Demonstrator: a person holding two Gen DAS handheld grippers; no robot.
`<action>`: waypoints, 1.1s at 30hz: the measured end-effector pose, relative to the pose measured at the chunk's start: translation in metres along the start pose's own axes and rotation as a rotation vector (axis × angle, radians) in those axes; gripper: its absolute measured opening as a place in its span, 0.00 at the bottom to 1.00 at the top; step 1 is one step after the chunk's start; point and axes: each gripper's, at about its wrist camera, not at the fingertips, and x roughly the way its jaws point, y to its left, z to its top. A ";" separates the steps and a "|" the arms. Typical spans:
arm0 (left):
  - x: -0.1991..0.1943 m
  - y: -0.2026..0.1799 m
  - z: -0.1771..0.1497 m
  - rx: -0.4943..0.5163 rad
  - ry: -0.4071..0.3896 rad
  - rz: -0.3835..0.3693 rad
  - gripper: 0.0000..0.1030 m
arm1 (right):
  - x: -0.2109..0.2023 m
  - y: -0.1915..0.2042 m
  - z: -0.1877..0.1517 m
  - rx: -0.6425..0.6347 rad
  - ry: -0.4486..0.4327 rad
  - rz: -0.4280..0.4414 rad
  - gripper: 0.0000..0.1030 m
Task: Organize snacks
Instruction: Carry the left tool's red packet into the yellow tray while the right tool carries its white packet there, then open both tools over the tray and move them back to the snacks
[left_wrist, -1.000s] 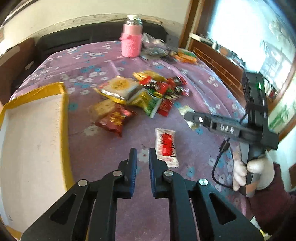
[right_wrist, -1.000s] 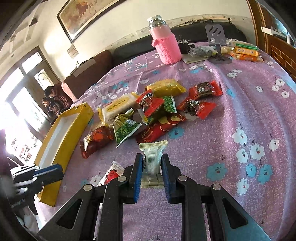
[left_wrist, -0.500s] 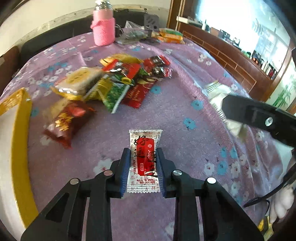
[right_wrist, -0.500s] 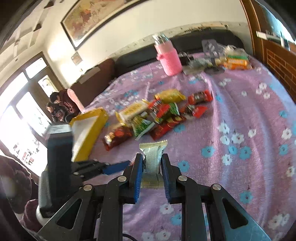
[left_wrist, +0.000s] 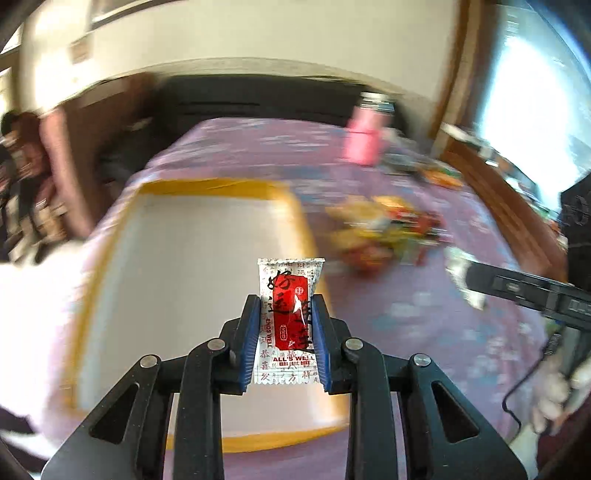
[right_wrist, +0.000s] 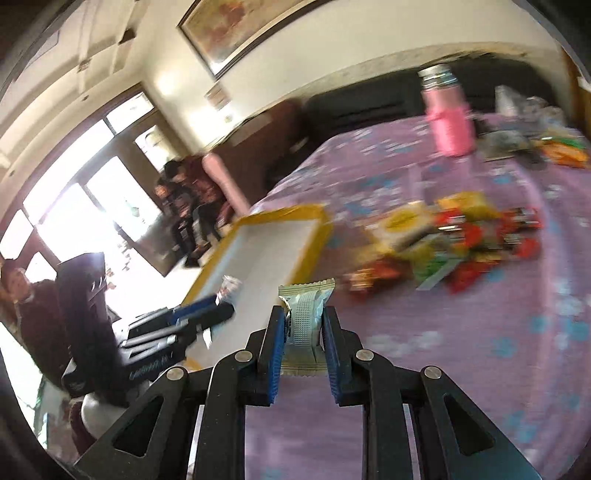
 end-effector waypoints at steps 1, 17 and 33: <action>0.002 0.019 -0.002 -0.027 0.018 0.028 0.24 | 0.014 0.012 0.001 -0.005 0.025 0.028 0.20; 0.035 0.116 -0.028 -0.195 0.100 0.078 0.30 | 0.220 0.113 -0.007 -0.086 0.290 0.014 0.23; -0.123 0.044 0.012 -0.253 -0.209 -0.325 0.65 | 0.003 0.010 0.028 0.053 -0.036 -0.090 0.39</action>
